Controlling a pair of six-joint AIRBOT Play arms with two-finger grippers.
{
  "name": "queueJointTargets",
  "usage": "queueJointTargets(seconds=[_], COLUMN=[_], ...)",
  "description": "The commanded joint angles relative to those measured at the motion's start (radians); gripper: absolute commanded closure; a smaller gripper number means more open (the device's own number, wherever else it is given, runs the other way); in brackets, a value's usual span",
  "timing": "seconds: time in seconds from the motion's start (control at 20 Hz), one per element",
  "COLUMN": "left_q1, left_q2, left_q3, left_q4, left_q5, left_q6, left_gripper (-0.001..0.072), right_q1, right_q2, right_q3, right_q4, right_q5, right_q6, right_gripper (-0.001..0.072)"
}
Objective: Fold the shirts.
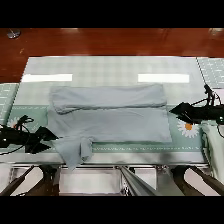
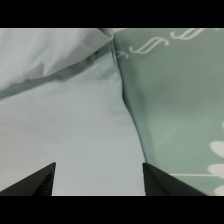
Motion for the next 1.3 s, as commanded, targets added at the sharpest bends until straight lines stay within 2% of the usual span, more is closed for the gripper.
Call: queueJointTargets(seconds=[0.0,0.25,0.3,0.35,0.4,0.5,0.6,0.65,0.9,1.1,1.25], left_q1=[-0.077,-0.206,-0.239,-0.260,-0.271,-0.271,-0.272,-0.272,-0.272,-0.272,-0.272], left_q2=[-0.005,-0.030,-0.029,-0.029,-0.029,-0.027,-0.027,-0.027,-0.027,-0.027,-0.027], left_q3=[-0.024,-0.080,-0.074,-0.074,-0.073,-0.073,-0.073,-0.074,-0.074,-0.074,-0.074], left_q4=[-0.011,-0.094,-0.091,-0.092,-0.098,-0.113,-0.127,-0.127,-0.127,-0.127,-0.127], left_q5=[0.049,0.118,0.119,0.128,0.134,0.134,0.124,0.124,0.124,0.123,0.126], left_q6=[-0.016,-0.005,-0.004,-0.003,0.021,0.032,0.053,0.056,0.059,0.060,0.060], left_gripper=[0.0005,0.0013,0.0126,0.0494,0.0677,0.0685,0.0685,0.0685,0.0685,0.0685,0.0685], right_q1=[-0.003,-0.033,-0.055,-0.079,-0.101,-0.117,-0.090,-0.069,0.064,0.109,0.146], right_q2=[0.006,0.006,0.006,0.006,0.006,0.006,0.006,0.006,-0.042,-0.091,-0.106], right_q3=[-0.018,0.061,0.090,0.109,0.113,0.105,0.059,0.022,-0.112,-0.111,-0.111], right_q4=[0.053,0.084,0.083,0.076,0.043,-0.174,-0.386,-0.440,-0.368,-0.212,-0.169], right_q5=[0.000,0.029,0.064,0.097,0.129,0.225,0.329,0.365,0.312,0.160,0.090], right_q6=[0.001,0.049,0.063,0.063,0.077,0.172,0.212,0.220,0.218,0.218,0.229], right_gripper=[0.0092,0.0092,0.0093,0.0093,0.0093,0.0092,0.0093,0.0092,0.0093,0.0092,0.0093])
